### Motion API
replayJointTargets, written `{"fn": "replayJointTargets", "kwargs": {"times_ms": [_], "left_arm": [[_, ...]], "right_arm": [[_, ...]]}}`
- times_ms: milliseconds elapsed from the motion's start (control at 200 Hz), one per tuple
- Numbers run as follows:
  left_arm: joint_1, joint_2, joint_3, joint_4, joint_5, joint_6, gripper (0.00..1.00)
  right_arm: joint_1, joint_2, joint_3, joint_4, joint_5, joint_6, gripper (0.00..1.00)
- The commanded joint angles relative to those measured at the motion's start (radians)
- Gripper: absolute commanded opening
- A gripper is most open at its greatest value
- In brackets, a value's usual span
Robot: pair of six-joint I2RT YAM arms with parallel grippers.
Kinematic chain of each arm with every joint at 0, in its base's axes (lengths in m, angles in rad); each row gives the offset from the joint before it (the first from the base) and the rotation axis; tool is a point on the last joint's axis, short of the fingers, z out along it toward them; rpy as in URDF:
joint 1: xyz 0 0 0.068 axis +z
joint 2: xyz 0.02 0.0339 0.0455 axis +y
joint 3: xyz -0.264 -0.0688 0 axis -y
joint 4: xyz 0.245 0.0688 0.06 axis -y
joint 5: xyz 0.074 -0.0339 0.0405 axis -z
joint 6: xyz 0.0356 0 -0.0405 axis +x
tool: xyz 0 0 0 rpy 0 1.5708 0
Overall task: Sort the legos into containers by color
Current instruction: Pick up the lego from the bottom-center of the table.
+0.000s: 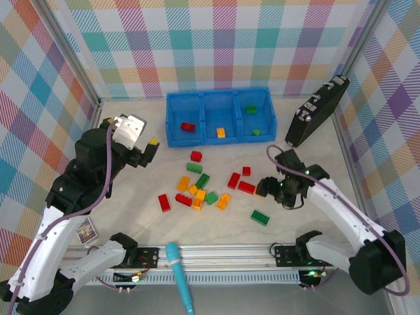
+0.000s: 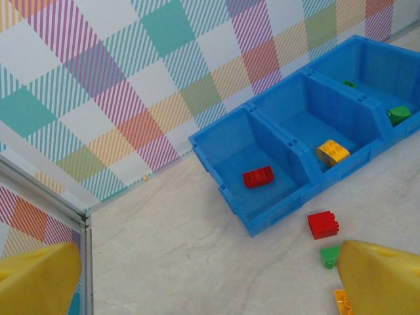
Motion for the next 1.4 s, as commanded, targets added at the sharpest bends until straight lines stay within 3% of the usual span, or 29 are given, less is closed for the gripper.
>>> {"fn": "replayJointTargets", "kwargs": {"times_ms": [0,115,325,560,955,1395], "left_arm": [[-0.014,0.003,0.015,0.011,0.031,-0.015,1.0],[-0.014,0.001,0.029,0.005,0.037,-0.015,1.0],[-0.014,-0.025,0.009,0.024,0.047,-0.021,1.0],[-0.014,-0.026,0.03,0.018,0.061,-0.024,1.0],[-0.014,-0.068,-0.005,0.035,0.049,-0.021,1.0],[-0.014,-0.07,-0.011,0.041,0.037,-0.022,1.0]], "right_arm": [[0.042,-0.101,-0.067,-0.065,-0.006,0.282,0.8],[0.059,-0.201,-0.137,-0.061,-0.018,0.4,0.85],[0.129,-0.21,-0.189,-0.041,0.014,0.491,1.0],[0.209,-0.18,-0.239,0.078,0.035,0.592,0.99],[0.246,0.02,-0.189,0.167,0.069,0.47,1.0],[0.25,0.175,-0.173,0.251,0.055,0.392,0.93]]}}
